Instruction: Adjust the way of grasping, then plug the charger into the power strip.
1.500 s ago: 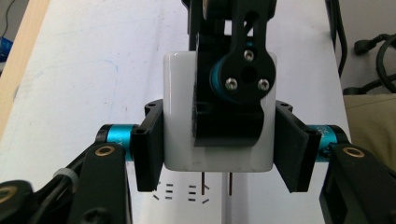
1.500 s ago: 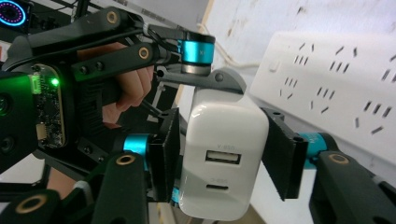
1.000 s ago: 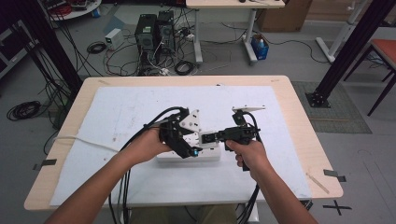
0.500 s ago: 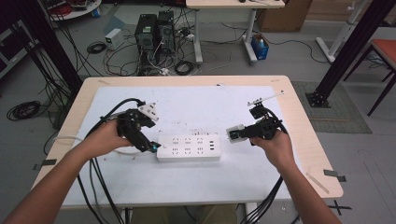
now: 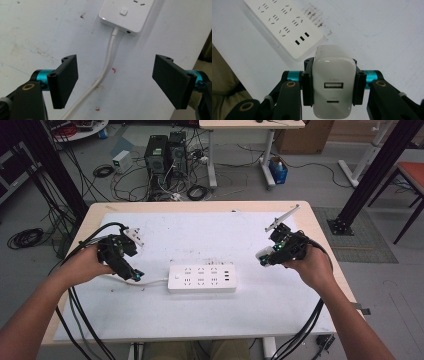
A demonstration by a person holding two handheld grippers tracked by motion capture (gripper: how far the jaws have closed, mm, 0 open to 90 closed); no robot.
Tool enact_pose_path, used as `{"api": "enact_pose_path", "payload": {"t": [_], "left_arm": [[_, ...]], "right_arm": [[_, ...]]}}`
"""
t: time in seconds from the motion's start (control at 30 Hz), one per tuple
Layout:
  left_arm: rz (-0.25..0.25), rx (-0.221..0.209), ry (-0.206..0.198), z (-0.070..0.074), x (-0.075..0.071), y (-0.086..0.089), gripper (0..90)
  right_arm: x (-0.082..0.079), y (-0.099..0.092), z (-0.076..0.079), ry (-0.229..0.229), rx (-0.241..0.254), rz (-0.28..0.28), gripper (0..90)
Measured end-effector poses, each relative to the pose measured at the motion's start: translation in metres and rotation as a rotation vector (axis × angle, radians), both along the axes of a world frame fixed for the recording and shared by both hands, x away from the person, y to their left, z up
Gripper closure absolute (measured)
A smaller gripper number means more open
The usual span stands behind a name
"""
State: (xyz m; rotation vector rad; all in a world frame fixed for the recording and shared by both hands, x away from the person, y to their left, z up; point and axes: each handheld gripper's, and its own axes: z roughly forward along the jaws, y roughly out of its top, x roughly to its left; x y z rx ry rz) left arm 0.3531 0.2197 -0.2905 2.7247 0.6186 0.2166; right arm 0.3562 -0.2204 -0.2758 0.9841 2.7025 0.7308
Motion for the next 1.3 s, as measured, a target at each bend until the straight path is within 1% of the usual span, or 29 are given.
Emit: {"api": "enact_pose_path", "payload": {"t": [0.1, 0.2, 0.33, 0.43, 0.47, 0.53, 0.63, 0.67, 0.73, 0.8, 0.9, 0.97, 1.03, 1.1, 1.17, 1.23, 1.27, 1.3], "left_arm": [[0.002, 0.009, 0.003, -0.002, 0.000, 0.004, 20.8], [0.005, 0.007, 0.005, -0.004, 0.000, 0.006, 20.8], [0.004, 0.018, 0.018, -0.006, 0.002, 0.007, 20.8], [-0.008, 0.026, 0.028, -0.006, 0.001, 0.008, 20.8], [-0.019, 0.031, 0.029, -0.005, 0.001, 0.008, 20.8], [-0.035, 0.027, 0.019, -0.004, 0.001, 0.009, 20.8], [-0.054, 0.047, 0.002, -0.003, 0.000, 0.010, 20.8], [-0.059, 0.057, 0.000, -0.003, 0.000, 0.011, 20.8], [-0.050, 0.079, 0.009, -0.004, 0.001, 0.012, 20.8], [-0.034, 0.090, 0.025, -0.004, 0.003, 0.013, 20.8], [-0.008, 0.085, 0.023, -0.004, 0.006, 0.017, 20.8], [0.005, 0.080, 0.017, -0.004, 0.006, 0.020, 20.8], [0.007, 0.083, 0.017, -0.005, 0.005, 0.023, 20.8], [0.009, 0.074, 0.019, -0.008, 0.004, 0.026, 20.8], [0.012, 0.081, 0.022, -0.011, 0.003, 0.030, 20.8], [0.019, 0.084, 0.018, -0.014, 0.003, 0.034, 20.8], [0.019, 0.084, 0.018, -0.014, 0.003, 0.034, 20.8], [0.020, 0.084, 0.019, -0.016, 0.002, 0.037, 20.8]], "right_arm": [[-0.001, 0.001, -0.002, -0.003, -0.023, 0.006, 62.0], [-0.002, 0.003, -0.004, -0.005, -0.049, 0.011, 62.0], [-0.004, 0.005, -0.007, -0.007, -0.043, 0.026, 62.0], [-0.004, 0.007, -0.008, -0.015, -0.047, 0.035, 62.0], [-0.004, 0.007, -0.008, -0.017, -0.045, 0.033, 62.0], [-0.003, 0.009, -0.008, -0.015, -0.044, 0.040, 62.0], [0.000, 0.014, -0.009, -0.006, -0.047, 0.047, 62.0], [0.001, 0.016, -0.010, -0.004, -0.047, 0.051, 62.0], [0.002, 0.021, -0.010, -0.001, -0.055, 0.059, 62.0], [0.004, 0.027, -0.011, -0.004, -0.067, 0.084, 62.0], [0.006, 0.037, -0.010, -0.006, -0.086, 0.112, 62.0], [0.008, 0.044, -0.009, -0.017, -0.096, 0.148, 62.0], [0.011, 0.052, -0.009, -0.012, -0.109, 0.169, 62.0], [0.015, 0.060, -0.009, -0.012, -0.133, 0.196, 62.0], [0.019, 0.068, -0.009, -0.014, -0.145, 0.223, 62.1], [0.024, 0.077, -0.009, -0.027, -0.146, 0.253, 62.1], [0.024, 0.077, -0.009, -0.027, -0.146, 0.253, 62.1], [0.025, 0.082, -0.009, -0.028, -0.142, 0.260, 62.0]]}}
